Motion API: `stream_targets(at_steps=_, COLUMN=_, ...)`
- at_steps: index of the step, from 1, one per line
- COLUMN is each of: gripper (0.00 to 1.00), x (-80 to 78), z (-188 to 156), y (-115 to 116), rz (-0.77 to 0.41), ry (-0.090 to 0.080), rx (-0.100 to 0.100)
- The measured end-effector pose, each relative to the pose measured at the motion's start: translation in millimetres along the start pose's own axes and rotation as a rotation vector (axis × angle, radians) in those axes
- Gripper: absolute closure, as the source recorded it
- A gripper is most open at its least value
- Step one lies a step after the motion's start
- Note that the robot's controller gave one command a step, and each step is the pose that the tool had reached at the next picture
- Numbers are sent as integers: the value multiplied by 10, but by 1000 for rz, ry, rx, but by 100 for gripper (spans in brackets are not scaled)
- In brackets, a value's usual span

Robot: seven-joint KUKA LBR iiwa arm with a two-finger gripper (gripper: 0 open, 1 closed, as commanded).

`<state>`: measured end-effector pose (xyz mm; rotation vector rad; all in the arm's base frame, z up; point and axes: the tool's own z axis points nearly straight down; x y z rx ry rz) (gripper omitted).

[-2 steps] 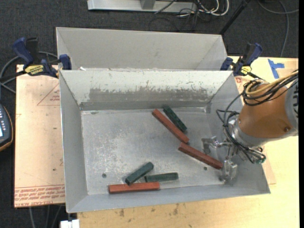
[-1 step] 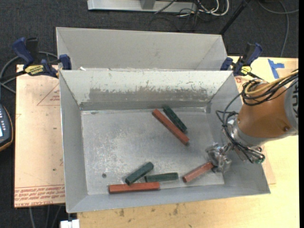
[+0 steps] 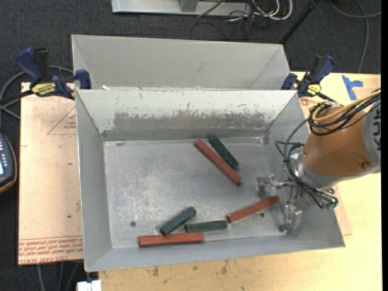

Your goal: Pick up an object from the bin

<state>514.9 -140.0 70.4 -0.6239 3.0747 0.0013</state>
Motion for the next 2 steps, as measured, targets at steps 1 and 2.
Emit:
stream_targets(at_steps=1, gripper=100, x=0, z=-1, y=1, rz=0, ry=0, rx=0)
stream_targets(at_steps=2, gripper=100, x=-219, z=-1452, y=91, rz=-27, ry=-6, rx=6)
